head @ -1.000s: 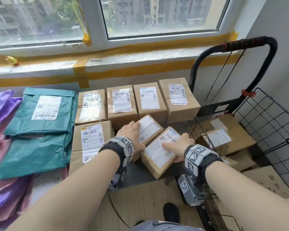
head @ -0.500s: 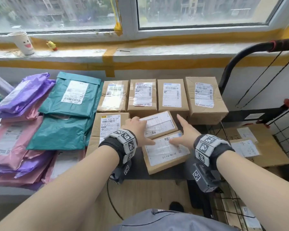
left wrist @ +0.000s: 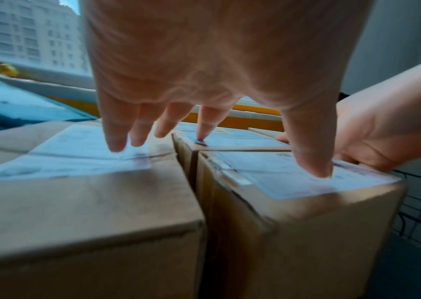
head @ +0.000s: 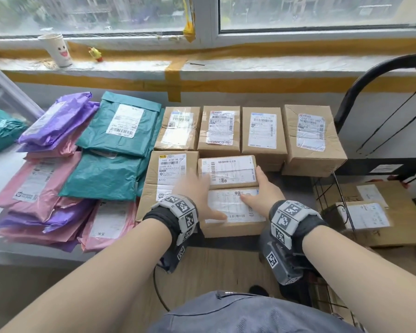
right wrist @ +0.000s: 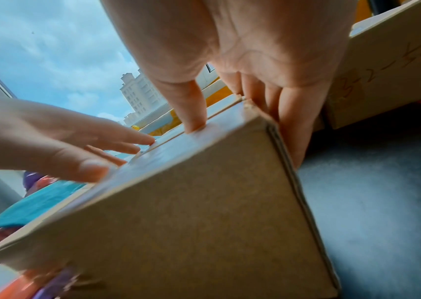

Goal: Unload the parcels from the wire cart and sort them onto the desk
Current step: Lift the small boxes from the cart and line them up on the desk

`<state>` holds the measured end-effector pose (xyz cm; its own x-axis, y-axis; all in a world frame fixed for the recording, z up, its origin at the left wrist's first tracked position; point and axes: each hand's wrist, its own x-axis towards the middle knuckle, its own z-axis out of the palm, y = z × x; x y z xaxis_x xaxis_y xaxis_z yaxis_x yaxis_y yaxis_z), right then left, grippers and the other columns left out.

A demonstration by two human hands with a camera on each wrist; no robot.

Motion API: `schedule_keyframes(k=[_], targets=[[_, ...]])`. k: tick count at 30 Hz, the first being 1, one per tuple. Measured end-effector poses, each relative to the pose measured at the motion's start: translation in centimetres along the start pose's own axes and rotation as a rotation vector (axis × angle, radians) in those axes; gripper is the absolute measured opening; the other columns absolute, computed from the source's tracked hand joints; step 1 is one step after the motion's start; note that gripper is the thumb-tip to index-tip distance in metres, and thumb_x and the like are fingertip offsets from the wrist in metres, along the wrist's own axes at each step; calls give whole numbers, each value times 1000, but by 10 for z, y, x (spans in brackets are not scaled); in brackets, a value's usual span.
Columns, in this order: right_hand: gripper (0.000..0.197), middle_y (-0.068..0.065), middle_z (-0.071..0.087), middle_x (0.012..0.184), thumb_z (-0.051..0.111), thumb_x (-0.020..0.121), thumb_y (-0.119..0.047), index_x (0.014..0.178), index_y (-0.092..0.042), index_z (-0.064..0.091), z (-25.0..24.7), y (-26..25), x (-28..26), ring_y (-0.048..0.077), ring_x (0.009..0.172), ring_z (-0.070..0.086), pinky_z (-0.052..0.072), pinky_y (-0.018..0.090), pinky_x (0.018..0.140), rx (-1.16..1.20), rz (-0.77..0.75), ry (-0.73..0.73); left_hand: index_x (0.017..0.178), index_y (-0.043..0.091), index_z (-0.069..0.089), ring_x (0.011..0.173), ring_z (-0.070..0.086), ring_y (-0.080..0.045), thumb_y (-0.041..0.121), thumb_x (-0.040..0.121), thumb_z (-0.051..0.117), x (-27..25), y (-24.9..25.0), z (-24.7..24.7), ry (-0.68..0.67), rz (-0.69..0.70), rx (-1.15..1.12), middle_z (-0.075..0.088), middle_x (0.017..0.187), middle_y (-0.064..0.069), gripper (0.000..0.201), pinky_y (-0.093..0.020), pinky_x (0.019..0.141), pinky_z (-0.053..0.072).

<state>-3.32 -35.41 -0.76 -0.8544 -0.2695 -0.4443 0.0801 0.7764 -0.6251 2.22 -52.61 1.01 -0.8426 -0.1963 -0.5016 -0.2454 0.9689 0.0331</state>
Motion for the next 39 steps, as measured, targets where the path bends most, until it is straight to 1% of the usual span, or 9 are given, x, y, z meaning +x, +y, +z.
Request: schedule_keyframes(k=[3, 9, 12, 16, 20, 25, 30, 34, 39], targets=[[88, 2, 54, 134, 60, 88, -32, 151, -25, -1, 10, -2, -5, 24, 116, 56, 43, 29, 93, -4, 25, 55, 149, 24, 9, 133, 32, -30, 75, 57, 66, 0, -8, 3, 5, 6, -90, 29, 146, -12, 120, -46, 109, 35], [88, 6, 52, 136, 60, 89, -32, 151, -22, -2, 14, -14, 3, 26, 116, 56, 44, 28, 88, -18, 60, 95, 148, 11, 14, 132, 34, -22, 70, 67, 62, -8, -20, 2, 91, 89, -94, 35, 143, -6, 111, -36, 110, 32], [88, 8, 51, 136, 60, 89, -32, 151, -20, -2, 13, -17, 6, 27, 116, 55, 43, 28, 87, -42, 67, 104, 150, 11, 5, 137, 29, -24, 74, 66, 61, -9, -24, 7, 103, 114, -68, 28, 148, -8, 119, -37, 114, 27], [86, 11, 48, 138, 58, 91, -32, 151, -18, -2, 19, -20, 7, 29, 120, 52, 43, 31, 91, -50, 89, 122, 150, 23, -10, 141, 19, -30, 76, 57, 67, -6, -27, 16, 59, 114, -28, 16, 154, -12, 131, -44, 114, 28], [87, 8, 45, 142, 57, 90, -34, 151, -18, -2, 21, -12, 3, 27, 124, 49, 41, 33, 98, 0, 72, 111, 150, 27, -7, 135, 25, -31, 72, 59, 68, -4, -29, 22, 92, 122, 18, 23, 148, -11, 127, -45, 109, 34], [85, 4, 40, 147, 56, 92, -31, 151, -16, -3, 28, -5, -3, 22, 130, 44, 37, 31, 104, 121, 81, 90, 150, 25, -10, 143, 10, -35, 67, 64, 69, -7, -26, 22, 72, 110, 38, 6, 156, -15, 124, -48, 115, 24], [81, 3, 44, 144, 58, 89, -34, 150, -16, 7, 30, -6, -2, 22, 126, 48, 40, 38, 106, 151, 58, 91, 150, 22, -10, 145, 4, -35, 66, 66, 69, -8, -27, 21, 53, 105, 43, 0, 157, -17, 124, -49, 116, 21], [83, 2, 31, 152, 56, 91, -37, 151, -16, 2, 29, -5, -10, 21, 136, 37, 32, 37, 112, 183, 86, 126, 149, 25, -14, 146, -2, -34, 69, 62, 70, -12, -23, 17, 30, 74, 18, -7, 158, -12, 128, -53, 115, 21], [73, 4, 21, 157, 47, 94, -41, 151, -19, 7, 24, 6, -27, 24, 142, 27, 27, 38, 114, 223, 149, 220, 150, 20, -10, 147, 1, -31, 72, 67, 61, -14, -3, 8, 159, 218, 30, -3, 158, -12, 121, -46, 119, 14]])
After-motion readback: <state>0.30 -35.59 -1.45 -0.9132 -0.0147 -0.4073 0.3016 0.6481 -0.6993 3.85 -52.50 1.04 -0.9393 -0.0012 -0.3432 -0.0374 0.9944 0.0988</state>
